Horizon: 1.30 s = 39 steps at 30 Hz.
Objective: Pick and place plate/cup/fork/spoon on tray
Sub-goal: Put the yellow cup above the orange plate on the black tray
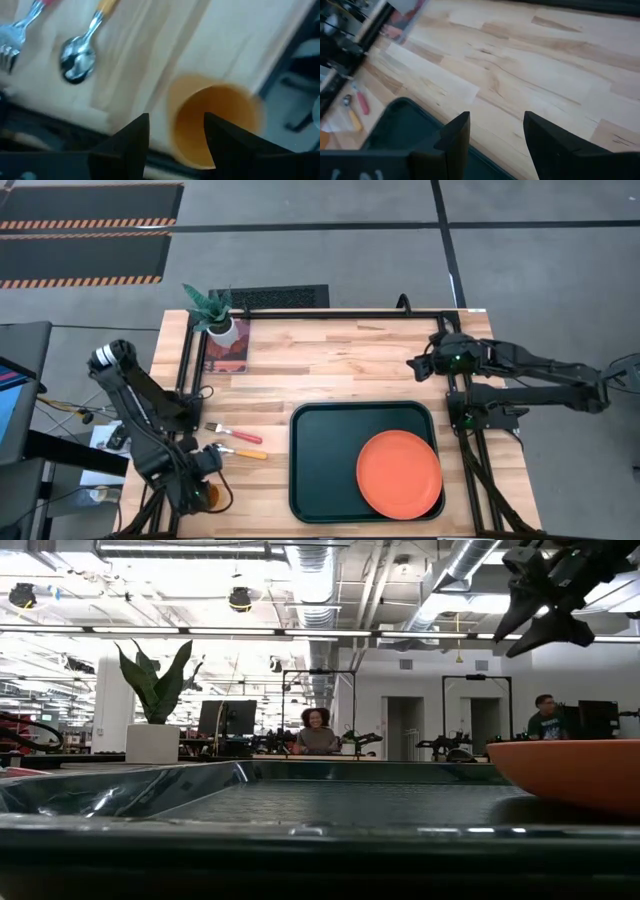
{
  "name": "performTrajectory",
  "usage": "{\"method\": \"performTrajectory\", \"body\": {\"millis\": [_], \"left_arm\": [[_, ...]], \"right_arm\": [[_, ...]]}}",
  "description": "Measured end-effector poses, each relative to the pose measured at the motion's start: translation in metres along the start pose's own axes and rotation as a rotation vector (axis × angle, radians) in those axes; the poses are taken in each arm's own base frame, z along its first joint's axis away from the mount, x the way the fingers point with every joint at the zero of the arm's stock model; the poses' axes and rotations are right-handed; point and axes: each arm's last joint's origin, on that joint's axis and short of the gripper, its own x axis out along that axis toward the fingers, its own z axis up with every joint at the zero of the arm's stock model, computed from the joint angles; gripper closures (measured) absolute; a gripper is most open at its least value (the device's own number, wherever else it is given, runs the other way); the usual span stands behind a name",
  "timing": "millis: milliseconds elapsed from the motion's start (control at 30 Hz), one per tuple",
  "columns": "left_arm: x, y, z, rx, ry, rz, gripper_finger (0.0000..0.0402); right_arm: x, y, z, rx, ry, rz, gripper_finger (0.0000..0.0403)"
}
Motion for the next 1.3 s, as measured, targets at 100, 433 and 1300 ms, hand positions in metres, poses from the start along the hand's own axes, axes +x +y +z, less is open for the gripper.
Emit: {"method": "performTrajectory", "body": {"millis": [100, 433, 1300], "left_arm": [[0.013, 0.006, -0.001, 0.030, -0.003, 0.026, 0.0228], [0.041, 0.008, -0.003, 0.072, 0.012, -0.043, 0.0247], [-0.066, 0.001, 0.091, -0.682, -0.273, -0.202, 0.0401]], "right_arm": [[0.005, 0.001, 0.000, -0.003, 0.016, -0.014, 0.0194], [0.010, 0.004, 0.000, 0.006, 0.037, -0.024, 0.0194], [0.002, 0.008, -0.005, 0.108, 0.223, 0.199, 0.0194]]}}
